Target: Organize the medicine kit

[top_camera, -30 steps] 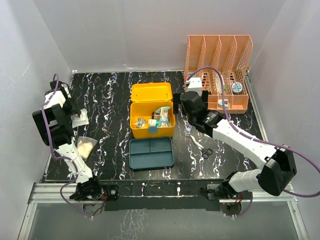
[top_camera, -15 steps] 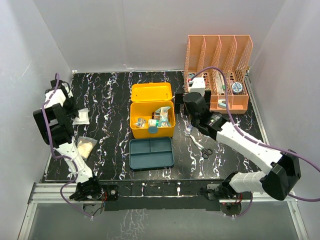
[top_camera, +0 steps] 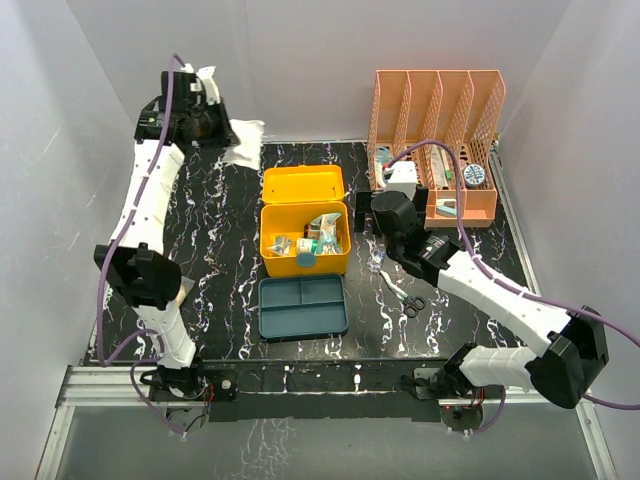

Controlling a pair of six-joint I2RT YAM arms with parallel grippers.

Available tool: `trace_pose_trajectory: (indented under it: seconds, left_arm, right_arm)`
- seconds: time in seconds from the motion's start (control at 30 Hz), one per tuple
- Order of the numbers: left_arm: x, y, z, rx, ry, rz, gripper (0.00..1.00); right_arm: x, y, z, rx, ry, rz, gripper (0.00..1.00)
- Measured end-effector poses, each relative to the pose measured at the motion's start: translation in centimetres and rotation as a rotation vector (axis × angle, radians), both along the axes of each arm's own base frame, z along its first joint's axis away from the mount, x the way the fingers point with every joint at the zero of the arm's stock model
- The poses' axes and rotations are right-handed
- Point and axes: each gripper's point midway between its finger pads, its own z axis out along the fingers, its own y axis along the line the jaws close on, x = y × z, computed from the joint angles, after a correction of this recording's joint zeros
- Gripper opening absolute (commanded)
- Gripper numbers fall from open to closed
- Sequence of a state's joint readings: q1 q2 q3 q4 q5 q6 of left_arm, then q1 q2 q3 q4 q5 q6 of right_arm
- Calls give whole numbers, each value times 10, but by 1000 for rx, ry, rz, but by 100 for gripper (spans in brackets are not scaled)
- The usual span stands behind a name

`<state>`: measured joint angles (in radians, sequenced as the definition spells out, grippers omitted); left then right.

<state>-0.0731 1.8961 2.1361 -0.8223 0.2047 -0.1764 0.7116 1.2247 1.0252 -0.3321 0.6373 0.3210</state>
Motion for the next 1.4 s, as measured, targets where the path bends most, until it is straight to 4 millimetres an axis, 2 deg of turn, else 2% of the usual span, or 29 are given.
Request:
trace_pose_trajectory:
  seconds: [0.1,0.17,0.23,0.33,0.5,0.57,0.67,0.87,1.1,1.37,1.4]
  left_arm:
    - [-19,-51,24,-73,-34,-80,0]
    - [-28,-74,28,-109,-35,-107,0]
    - [-34,-92,23,-138,-22,-121,0]
    - [-43,-113,2,-176,29,-131,0]
    - [-64,-141,-59,-201,172,-135,0]
    - [-73,-148,-82,-198,222,-136,0]
    - [-86,-157,-103,-193,275,-141,0]
    - [-100,-168,-123,-202,324,-139,0]
    - [-117,-161,-159,-185,411,-103,0]
    - [-123,-161,-167,-183,440,-88,0]
    - [-124,-162,-167,-184,442,-90,4]
  right_arm:
    - [-2,-3,2,4,-8,-8,98]
    - [-3,-6,7,10,-19,-17,98]
    - [-4,-9,12,20,-33,-26,98]
    - [-7,-14,19,37,-53,-42,98]
    - [-13,-23,22,44,-68,-63,98]
    - [-15,-26,21,40,-70,-71,98]
    - [-17,-29,19,32,-67,-81,98]
    - [-20,-35,18,18,-67,-99,98]
    - [-20,-37,19,18,-69,-103,98]
    - [-23,-44,18,16,-68,-114,98]
    - [-23,-44,19,17,-69,-115,98]
